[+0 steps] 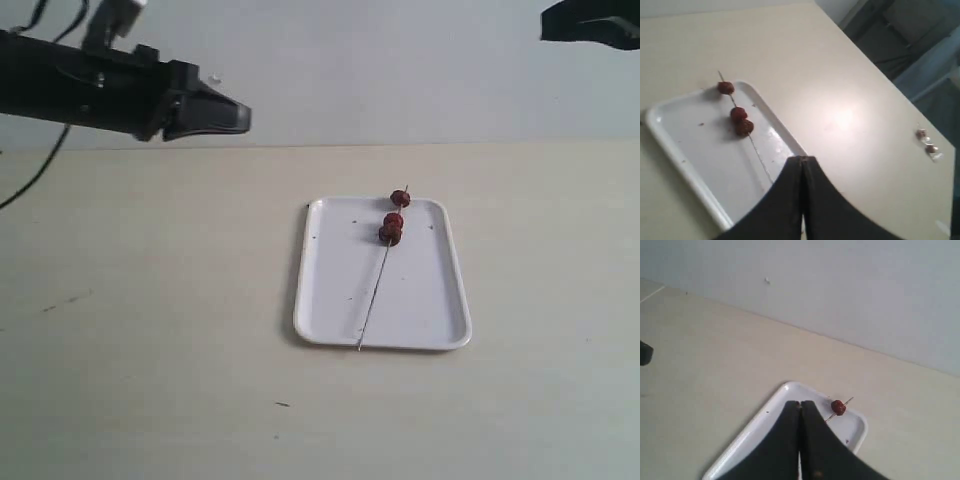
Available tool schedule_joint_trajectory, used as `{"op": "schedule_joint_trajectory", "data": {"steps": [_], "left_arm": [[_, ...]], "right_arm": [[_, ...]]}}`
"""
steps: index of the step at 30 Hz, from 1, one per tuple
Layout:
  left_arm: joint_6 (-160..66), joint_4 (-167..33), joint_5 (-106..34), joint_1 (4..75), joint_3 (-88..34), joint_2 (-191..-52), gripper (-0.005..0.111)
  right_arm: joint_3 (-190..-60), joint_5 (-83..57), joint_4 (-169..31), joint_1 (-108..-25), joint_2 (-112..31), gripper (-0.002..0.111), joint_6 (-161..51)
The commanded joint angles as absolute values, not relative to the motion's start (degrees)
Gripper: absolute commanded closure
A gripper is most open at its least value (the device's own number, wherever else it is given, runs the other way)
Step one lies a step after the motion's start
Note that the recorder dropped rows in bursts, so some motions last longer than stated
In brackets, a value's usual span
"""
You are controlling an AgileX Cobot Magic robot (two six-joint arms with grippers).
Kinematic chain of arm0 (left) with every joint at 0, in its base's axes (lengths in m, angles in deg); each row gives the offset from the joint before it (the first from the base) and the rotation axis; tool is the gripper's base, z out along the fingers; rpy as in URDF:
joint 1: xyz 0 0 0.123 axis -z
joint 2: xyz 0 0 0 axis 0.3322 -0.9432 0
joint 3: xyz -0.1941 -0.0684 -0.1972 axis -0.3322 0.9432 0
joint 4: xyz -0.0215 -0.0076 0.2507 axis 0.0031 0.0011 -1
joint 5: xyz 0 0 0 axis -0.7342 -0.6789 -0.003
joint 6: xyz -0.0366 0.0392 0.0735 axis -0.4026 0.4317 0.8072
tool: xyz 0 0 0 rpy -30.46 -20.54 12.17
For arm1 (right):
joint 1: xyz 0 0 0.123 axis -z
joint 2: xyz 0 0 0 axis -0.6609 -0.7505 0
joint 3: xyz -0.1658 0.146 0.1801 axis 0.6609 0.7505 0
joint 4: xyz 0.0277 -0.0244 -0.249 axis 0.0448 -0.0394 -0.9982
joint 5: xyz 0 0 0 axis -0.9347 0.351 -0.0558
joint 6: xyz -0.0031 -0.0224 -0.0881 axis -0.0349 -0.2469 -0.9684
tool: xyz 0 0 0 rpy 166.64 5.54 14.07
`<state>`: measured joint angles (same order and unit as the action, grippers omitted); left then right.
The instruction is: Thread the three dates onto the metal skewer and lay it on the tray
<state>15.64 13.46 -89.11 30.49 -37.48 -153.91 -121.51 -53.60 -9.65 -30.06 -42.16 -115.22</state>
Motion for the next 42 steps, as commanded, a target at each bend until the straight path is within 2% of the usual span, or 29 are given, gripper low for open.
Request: {"op": "schedule_joint_trajectory", "data": {"steps": [1, 6, 9, 16, 20, 25, 31, 35, 42], "left_arm": [[18.1, 13.5, -75.3, 28.5, -25.2, -140.8, 0.107], [18.1, 14.7, -53.6, 30.2, -11.9, -126.9, 0.107], [18.1, 18.1, -48.3, 31.2, -4.6, -119.6, 0.107], [18.1, 18.4, -51.9, 31.5, 8.0, -101.4, 0.107], [16.7, 19.2, -59.9, 31.5, 13.4, -91.0, 0.107], [16.1, 18.8, -74.2, 31.5, 15.7, -82.4, 0.107], [16.8, 18.5, -79.7, 31.5, 15.7, -77.6, 0.107], [22.4, 18.0, -73.2, 33.2, 15.5, -74.4, 0.107], [11.1, 17.6, -55.3, 33.7, 21.1, -57.9, 0.107]], "right_arm": [[-111.5, -44.8, -8.5, -30.1, -27.3, 0.108, -110.6], [-103.5, -42.6, -8.2, -30.1, -11.0, 0.108, -108.0], [-100.6, -43.8, -8.5, -30.1, -3.1, 0.108, -108.0], [-97.7, -60.1, -8.5, -30.1, 6.8, 0.108, -107.9], [-97.7, -67.8, -8.5, -30.1, 8.8, 0.108, -107.9], [-97.7, -68.9, -8.5, -30.1, 9.9, 0.108, -107.9], [-97.7, -68.9, -8.5, -30.1, 10.1, 0.108, -107.9], [-97.7, -68.9, -8.5, -30.1, 10.1, 0.108, -107.9], [-97.7, -68.6, -8.5, -30.1, 10.1, 0.108, -108.1]]}}
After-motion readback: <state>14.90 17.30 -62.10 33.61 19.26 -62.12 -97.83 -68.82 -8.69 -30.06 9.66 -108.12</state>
